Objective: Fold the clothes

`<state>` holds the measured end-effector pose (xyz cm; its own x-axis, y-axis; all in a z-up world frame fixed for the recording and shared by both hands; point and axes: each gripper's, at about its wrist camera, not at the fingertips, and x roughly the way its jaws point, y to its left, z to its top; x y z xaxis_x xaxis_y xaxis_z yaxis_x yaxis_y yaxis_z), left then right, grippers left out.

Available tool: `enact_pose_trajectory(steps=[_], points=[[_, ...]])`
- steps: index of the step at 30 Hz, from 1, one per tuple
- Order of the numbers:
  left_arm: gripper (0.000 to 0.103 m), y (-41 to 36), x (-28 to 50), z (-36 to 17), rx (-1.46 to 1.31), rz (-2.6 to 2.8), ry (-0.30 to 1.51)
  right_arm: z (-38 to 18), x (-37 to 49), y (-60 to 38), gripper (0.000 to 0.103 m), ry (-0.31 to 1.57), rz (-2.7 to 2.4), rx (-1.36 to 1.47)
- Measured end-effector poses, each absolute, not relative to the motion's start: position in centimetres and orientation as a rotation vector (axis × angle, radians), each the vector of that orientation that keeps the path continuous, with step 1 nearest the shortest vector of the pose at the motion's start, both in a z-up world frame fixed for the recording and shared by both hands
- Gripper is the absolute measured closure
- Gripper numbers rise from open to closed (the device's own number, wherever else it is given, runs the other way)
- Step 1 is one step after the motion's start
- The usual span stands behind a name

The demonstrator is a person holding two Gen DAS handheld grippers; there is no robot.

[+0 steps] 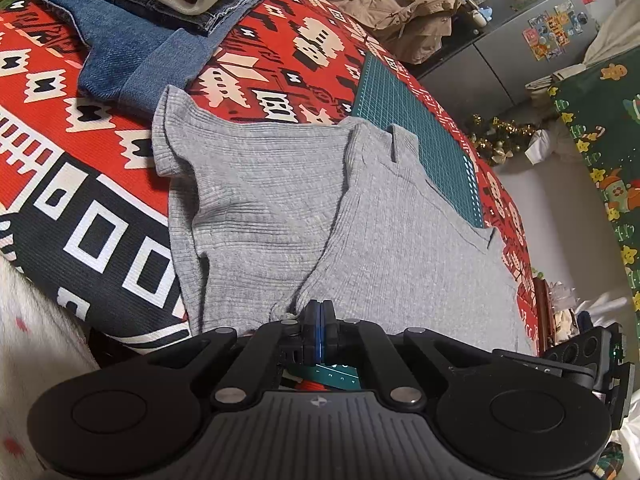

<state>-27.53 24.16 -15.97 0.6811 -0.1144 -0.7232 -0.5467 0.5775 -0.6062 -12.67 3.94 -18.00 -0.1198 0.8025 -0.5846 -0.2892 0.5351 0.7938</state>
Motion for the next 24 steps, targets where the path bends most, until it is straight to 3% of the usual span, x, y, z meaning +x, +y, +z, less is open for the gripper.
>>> enact_pose_trajectory(steps=[24], points=[[0.101, 24.1, -27.6, -15.9, -0.939, 0.288, 0.808, -15.9, -9.4, -7.3, 0.095, 1.311, 0.796, 0.422]])
